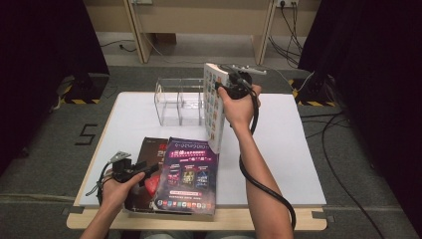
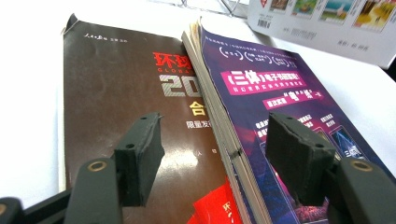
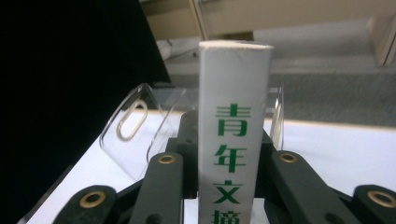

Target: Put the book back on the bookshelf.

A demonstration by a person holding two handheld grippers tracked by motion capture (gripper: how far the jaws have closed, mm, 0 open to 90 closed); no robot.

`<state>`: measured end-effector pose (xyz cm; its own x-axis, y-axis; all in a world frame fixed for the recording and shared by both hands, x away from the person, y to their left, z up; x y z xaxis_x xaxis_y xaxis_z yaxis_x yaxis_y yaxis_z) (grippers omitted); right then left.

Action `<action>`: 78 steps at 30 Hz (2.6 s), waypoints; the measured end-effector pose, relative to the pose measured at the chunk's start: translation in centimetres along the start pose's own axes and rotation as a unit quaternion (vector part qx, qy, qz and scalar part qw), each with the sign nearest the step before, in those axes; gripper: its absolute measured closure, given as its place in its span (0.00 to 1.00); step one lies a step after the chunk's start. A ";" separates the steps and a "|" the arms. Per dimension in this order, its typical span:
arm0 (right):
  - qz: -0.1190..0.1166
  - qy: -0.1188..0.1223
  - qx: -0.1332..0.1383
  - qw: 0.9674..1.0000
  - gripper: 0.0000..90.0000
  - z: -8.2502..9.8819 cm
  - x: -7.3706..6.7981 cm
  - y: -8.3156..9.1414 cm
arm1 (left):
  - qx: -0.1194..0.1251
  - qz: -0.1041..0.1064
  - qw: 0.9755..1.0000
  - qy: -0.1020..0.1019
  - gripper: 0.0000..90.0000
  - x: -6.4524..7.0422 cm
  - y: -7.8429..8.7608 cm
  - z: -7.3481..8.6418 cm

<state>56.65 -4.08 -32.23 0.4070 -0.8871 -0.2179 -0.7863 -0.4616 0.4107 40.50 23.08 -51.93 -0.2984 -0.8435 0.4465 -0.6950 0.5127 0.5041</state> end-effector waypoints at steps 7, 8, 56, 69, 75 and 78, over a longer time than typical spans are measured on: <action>0.019 0.020 0.033 0.999 0.82 -1.6 -0.3 0.0 | 0.001 0.000 1.000 0.004 0.40 -0.2 0.0 0.0; 0.023 0.022 0.039 0.999 0.82 -1.7 -0.1 0.1 | 0.000 0.000 1.000 0.003 0.40 -0.2 0.0 0.0; 0.081 0.066 0.091 0.990 0.80 0.6 -0.4 -4.2 | 0.003 0.001 1.000 0.004 0.40 -0.4 0.2 0.0; 0.066 0.077 0.072 0.992 0.79 2.7 0.5 -1.9 | -0.001 0.002 1.000 0.003 0.40 -0.2 0.0 0.3; 0.067 0.092 0.063 0.992 0.78 2.8 0.2 -1.6 | 0.002 0.003 1.000 0.005 0.40 -0.1 0.1 0.2; 0.066 0.088 0.058 0.992 0.76 2.9 0.3 -1.5 | 0.002 0.003 1.000 0.004 0.40 -0.1 0.2 0.1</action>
<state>56.63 -3.63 -35.49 0.3641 -0.9313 -0.0080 -0.8819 -0.3475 0.3186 40.33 23.23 -51.94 -0.2977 -0.8395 0.4546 -0.6958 0.5168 0.4987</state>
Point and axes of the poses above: each handheld gripper's, and its own axes: y roughly backward along the jaws, z roughly out of its underside, x roughly to its right, the point moved 7 cm from there along -y, roughly forward along the jaws, and after that the axes turned 3 degrees about y, right-handed, at the moved point
